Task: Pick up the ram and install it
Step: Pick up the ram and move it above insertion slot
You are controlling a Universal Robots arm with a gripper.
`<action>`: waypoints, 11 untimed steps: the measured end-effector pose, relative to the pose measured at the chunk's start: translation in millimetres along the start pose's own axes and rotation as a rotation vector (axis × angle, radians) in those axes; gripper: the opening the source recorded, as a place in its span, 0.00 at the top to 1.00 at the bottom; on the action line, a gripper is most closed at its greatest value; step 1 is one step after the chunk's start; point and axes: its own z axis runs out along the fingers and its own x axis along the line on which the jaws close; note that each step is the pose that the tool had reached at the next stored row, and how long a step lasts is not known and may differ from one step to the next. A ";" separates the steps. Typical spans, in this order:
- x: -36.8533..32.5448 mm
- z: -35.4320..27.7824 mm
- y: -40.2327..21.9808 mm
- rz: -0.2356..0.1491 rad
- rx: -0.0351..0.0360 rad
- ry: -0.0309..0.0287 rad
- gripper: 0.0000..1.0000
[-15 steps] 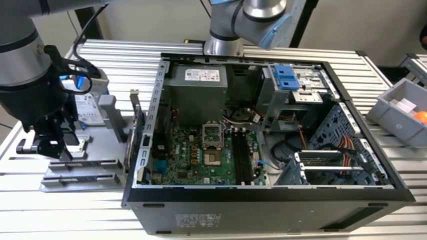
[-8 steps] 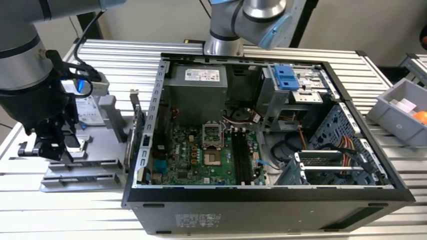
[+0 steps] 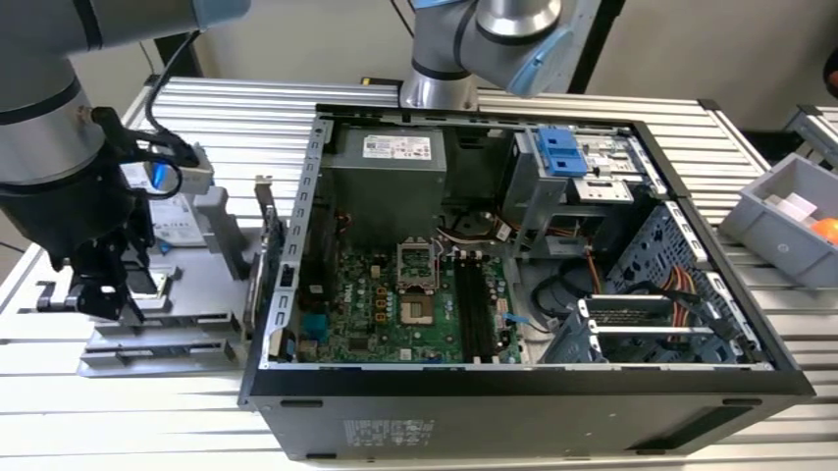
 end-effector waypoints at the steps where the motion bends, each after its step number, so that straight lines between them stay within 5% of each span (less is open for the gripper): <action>1: -0.1 1.1 0.0 0.000 -0.0001 0.0019 1.00; 11: -0.5 9.2 -0.3 0.000 -0.0002 0.0085 1.00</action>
